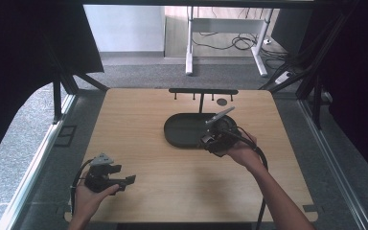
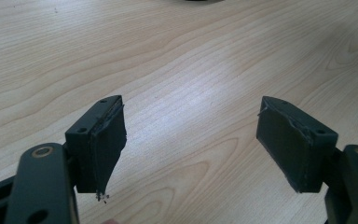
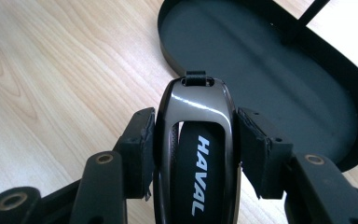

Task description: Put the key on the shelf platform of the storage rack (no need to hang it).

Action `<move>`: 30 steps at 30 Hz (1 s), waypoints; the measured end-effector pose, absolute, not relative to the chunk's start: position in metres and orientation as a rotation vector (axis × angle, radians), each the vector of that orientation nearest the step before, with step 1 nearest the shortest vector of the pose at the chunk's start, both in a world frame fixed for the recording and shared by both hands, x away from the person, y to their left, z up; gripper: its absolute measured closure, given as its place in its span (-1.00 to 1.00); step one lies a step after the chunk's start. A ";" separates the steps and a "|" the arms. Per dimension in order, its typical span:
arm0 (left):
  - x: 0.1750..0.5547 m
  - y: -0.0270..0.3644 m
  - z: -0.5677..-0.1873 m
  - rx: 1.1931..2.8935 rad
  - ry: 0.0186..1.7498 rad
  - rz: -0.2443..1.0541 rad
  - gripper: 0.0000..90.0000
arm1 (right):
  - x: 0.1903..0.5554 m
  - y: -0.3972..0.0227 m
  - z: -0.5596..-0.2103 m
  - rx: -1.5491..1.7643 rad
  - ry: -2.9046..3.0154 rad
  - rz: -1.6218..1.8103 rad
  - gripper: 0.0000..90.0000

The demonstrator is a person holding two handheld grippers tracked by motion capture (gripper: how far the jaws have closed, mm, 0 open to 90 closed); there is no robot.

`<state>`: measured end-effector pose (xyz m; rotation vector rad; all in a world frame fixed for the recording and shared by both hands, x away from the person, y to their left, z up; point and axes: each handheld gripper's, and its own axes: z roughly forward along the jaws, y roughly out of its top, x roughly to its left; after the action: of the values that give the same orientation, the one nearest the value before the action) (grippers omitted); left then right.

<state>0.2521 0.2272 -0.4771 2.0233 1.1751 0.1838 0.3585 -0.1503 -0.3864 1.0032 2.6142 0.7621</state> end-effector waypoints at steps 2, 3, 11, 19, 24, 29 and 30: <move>0.252 0.227 -0.477 2.021 1.175 0.185 -0.46 | 0.362 -0.151 -0.385 1.009 2.609 0.759 0.10; 0.252 0.228 -0.477 2.023 1.175 0.187 -0.46 | 0.363 -0.151 -0.385 1.014 2.605 0.760 0.10; 0.252 0.229 -0.477 2.022 1.178 0.185 -0.46 | 0.376 -0.151 -0.380 1.033 2.586 0.767 0.10; 0.252 0.230 -0.477 2.016 1.179 0.187 -0.46 | 0.388 -0.149 -0.381 1.060 2.570 0.762 0.10; 0.252 0.230 -0.477 2.016 1.179 0.187 -0.46 | 0.397 -0.148 -0.383 1.078 2.562 0.754 0.10; 0.252 0.230 -0.476 2.014 1.184 0.186 -0.46 | 0.406 -0.147 -0.386 1.099 2.549 0.748 0.10; 0.252 0.231 -0.477 2.013 1.181 0.186 -0.46 | 0.408 -0.147 -0.386 1.104 2.547 0.747 0.10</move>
<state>0.2523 0.2306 -0.4765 2.0132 1.1815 0.1864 0.4076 -0.1465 -0.3865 1.1035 2.5474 0.7473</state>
